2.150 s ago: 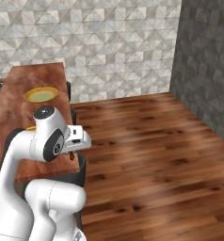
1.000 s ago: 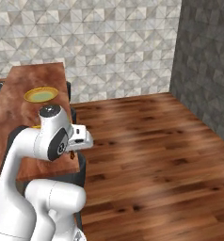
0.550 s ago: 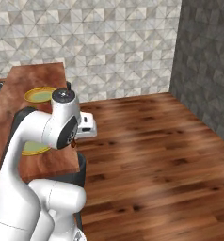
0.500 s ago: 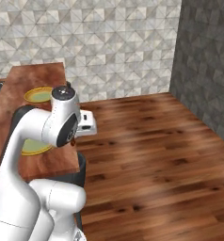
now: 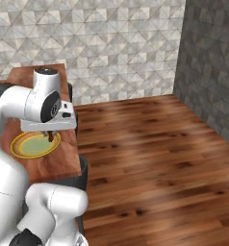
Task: Take the chicken drumsticks from the pan and place one on each plate on the dining counter.
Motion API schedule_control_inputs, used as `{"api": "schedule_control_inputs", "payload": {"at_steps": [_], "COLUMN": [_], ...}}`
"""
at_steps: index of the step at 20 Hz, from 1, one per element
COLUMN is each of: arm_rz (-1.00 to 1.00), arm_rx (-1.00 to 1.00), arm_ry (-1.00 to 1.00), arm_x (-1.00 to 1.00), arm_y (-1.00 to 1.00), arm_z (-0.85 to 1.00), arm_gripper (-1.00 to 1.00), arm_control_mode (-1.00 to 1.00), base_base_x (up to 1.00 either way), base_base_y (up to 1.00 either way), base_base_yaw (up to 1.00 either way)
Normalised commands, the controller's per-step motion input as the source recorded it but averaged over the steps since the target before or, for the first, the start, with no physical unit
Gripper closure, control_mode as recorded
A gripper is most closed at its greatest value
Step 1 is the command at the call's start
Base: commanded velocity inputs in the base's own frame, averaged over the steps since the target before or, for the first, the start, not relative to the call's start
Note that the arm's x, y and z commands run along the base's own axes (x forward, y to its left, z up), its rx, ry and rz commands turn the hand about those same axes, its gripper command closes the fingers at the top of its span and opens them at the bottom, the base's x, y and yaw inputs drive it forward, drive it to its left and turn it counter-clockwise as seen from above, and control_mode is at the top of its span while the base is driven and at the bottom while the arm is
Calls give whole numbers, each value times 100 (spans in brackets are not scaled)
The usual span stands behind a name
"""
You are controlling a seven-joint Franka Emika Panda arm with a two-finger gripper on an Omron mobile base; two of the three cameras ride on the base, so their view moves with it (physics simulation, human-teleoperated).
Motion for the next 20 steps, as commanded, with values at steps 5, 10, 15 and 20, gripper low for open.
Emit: {"api": "schedule_control_inputs", "payload": {"at_steps": [5,10,15,20], "arm_rz": [6,2,0,0], "arm_rx": [0,-4,-6,-7], "arm_ry": [14,1,0,11], "arm_x": [20,46,64,35], "arm_y": [90,73,39,11], "arm_z": [-10,-30,-48,-42], "arm_gripper": [100,100,100,100], "arm_control_mode": [-100,-100,-100,-100], "base_base_x": [0,0,0,0], "base_base_y": [0,0,0,0], "base_base_yaw": [0,0,0,0]}}
